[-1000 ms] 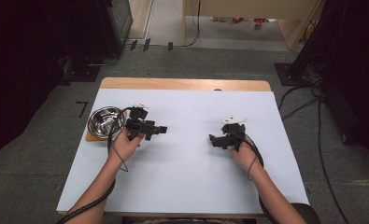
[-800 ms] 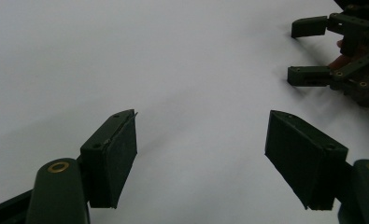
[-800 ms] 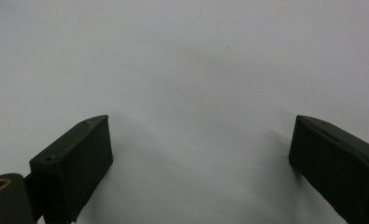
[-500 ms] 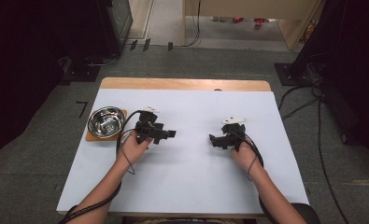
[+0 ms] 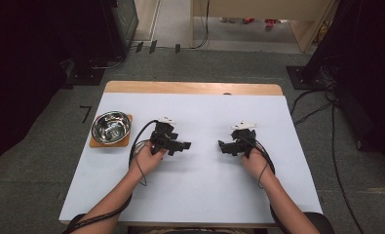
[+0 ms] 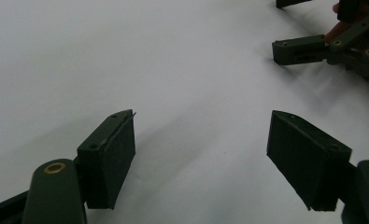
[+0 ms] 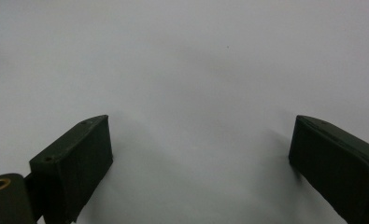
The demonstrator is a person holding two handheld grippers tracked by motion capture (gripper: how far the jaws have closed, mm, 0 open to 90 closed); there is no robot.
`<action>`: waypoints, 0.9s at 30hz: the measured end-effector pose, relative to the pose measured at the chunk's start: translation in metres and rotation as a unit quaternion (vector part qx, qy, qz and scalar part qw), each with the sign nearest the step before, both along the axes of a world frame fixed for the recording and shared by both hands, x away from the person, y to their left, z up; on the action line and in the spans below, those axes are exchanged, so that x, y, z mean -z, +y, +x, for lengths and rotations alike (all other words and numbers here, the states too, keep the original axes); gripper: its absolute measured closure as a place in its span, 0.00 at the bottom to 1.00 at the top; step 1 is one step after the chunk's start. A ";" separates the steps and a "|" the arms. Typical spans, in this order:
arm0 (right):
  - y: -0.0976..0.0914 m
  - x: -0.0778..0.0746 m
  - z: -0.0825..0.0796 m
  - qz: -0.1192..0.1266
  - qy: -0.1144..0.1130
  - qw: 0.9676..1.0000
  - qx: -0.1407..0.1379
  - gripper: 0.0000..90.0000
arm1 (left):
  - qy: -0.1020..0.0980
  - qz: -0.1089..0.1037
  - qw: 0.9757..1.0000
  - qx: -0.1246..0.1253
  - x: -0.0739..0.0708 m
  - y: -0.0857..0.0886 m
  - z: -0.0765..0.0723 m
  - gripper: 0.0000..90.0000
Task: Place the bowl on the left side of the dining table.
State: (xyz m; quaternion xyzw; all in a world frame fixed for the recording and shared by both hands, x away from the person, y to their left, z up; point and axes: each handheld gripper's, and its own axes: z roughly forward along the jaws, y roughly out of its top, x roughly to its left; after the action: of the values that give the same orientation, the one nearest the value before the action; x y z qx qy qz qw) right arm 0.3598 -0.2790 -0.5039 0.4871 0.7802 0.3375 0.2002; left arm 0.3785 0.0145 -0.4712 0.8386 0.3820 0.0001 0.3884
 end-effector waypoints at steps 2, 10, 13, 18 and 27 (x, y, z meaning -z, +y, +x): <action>0.000 0.000 0.000 0.000 0.000 1.000 0.000 0.06 | -0.001 0.005 1.000 0.006 0.002 -0.002 -0.001 0.27; 0.000 0.000 0.000 0.000 0.000 1.000 0.000 0.06 | -0.007 0.026 0.999 0.020 0.010 -0.015 -0.006 0.26; 0.000 0.000 0.000 0.000 0.000 1.000 -0.001 0.06 | -0.016 0.031 0.999 0.024 0.012 -0.018 -0.008 0.25; 0.000 0.000 0.000 0.000 -0.001 1.000 0.000 0.06 | -0.022 0.034 0.999 0.031 0.013 -0.018 -0.009 0.23; 0.000 0.000 0.000 -0.001 0.000 1.000 -0.001 0.06 | -0.064 0.046 0.995 0.058 0.020 -0.023 -0.017 0.12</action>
State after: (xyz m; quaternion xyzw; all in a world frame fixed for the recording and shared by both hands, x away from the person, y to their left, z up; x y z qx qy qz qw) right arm 0.3599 -0.2791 -0.5039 0.4865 0.7806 0.3374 0.2005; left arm 0.3613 -0.0085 -0.4912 0.8746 0.3067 0.0484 0.3723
